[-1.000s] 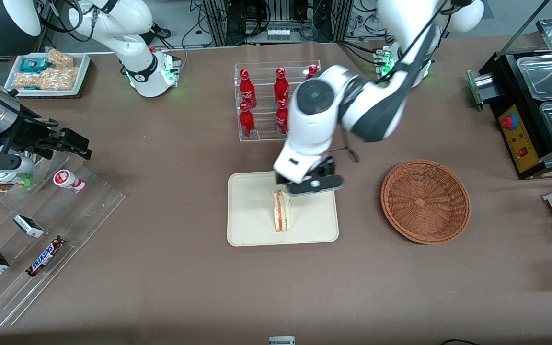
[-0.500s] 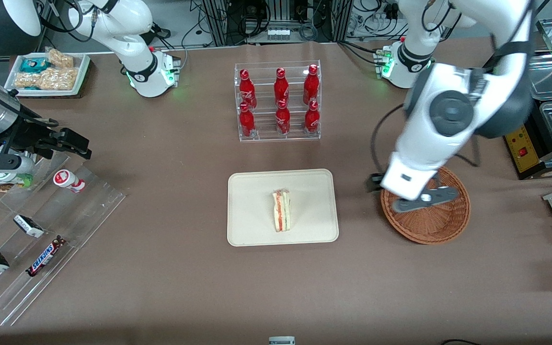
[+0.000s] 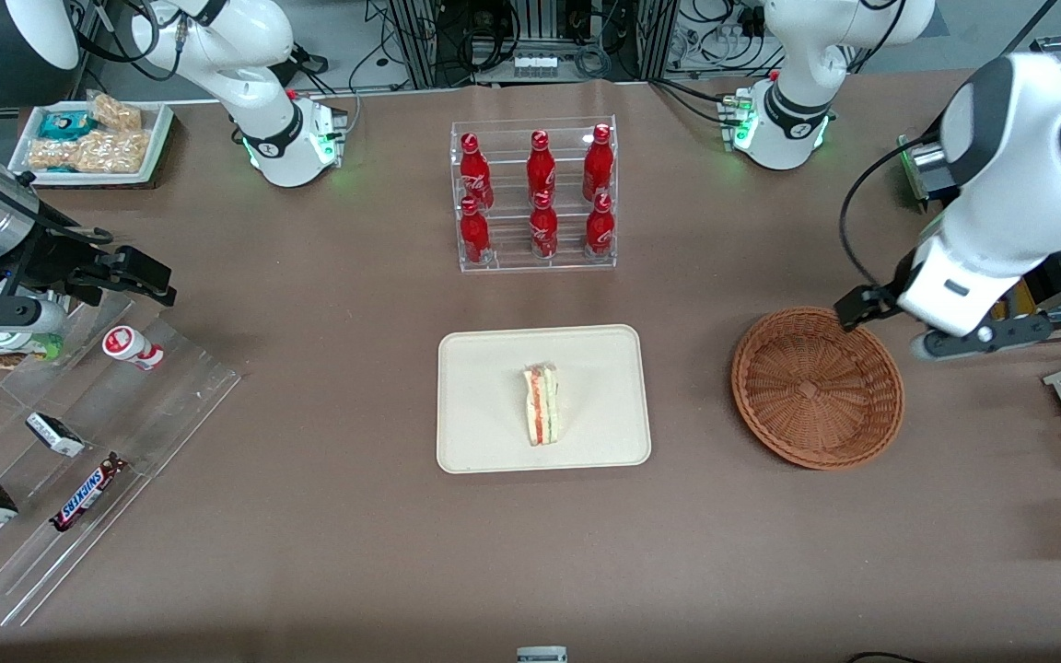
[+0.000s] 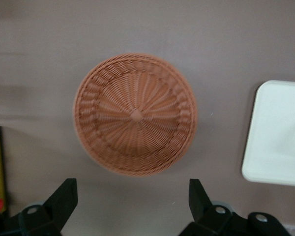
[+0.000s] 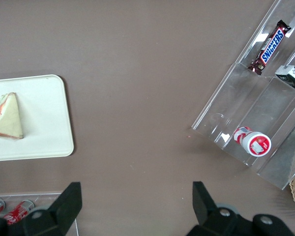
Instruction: Place sandwich from basket to tray
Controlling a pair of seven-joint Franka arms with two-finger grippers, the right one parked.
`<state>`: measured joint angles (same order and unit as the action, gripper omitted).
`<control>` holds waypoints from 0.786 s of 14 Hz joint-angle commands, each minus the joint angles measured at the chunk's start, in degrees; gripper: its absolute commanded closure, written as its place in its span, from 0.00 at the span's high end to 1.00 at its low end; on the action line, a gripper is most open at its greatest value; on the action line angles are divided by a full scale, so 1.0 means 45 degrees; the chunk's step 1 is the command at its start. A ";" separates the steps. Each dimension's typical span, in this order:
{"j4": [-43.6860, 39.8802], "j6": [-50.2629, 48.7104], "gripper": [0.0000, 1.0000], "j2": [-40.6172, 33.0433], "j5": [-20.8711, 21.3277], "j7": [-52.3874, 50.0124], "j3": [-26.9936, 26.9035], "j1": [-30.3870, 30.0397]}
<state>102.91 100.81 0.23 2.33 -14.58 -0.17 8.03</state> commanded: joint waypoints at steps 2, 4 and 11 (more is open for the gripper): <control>-0.0210 -0.1169 1.00 -0.0930 -0.0050 0.1963 0.0818 -0.1235; -0.1302 -0.2126 1.00 -0.0813 -0.0069 0.3544 0.0663 -0.1412; -0.1503 -0.2247 1.00 -0.0734 -0.0440 0.3845 0.0506 -0.1374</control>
<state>97.00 92.04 -3.53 1.19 1.72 1.67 2.10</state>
